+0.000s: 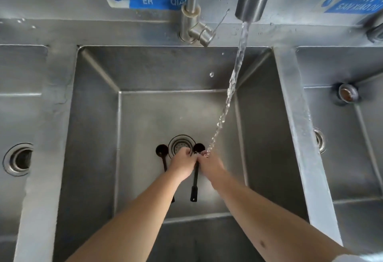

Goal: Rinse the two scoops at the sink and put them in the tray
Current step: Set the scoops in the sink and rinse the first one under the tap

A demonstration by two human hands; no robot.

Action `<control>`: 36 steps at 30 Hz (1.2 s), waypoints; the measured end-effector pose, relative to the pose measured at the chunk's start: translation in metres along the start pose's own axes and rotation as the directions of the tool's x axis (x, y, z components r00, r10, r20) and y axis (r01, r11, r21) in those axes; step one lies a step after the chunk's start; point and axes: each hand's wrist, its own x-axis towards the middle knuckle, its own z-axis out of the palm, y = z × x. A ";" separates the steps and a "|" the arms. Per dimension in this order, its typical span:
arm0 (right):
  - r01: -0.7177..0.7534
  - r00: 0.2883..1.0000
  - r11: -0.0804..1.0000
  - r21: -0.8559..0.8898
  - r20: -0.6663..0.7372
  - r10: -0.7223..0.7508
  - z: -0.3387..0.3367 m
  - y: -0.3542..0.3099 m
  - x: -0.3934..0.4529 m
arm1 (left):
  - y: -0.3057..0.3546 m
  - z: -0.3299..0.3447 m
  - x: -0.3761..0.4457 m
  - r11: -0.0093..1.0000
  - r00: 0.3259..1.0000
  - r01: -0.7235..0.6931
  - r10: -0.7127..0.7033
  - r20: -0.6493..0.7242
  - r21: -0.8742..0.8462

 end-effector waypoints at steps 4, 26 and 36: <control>-0.072 0.997 0.997 -0.017 -0.039 0.071 0.016 0.028 0.011 | -0.030 0.018 0.013 0.999 0.996 0.046 -0.048 0.073 0.023; -0.072 0.997 0.928 0.366 0.056 0.055 -0.017 0.009 -0.097 | 0.019 -0.025 -0.047 0.962 0.975 -0.114 0.156 0.158 -0.247; 0.001 0.999 0.903 0.430 -0.034 0.015 -0.042 -0.023 -0.167 | 0.067 -0.028 -0.104 0.887 0.951 -0.039 0.174 0.255 -0.460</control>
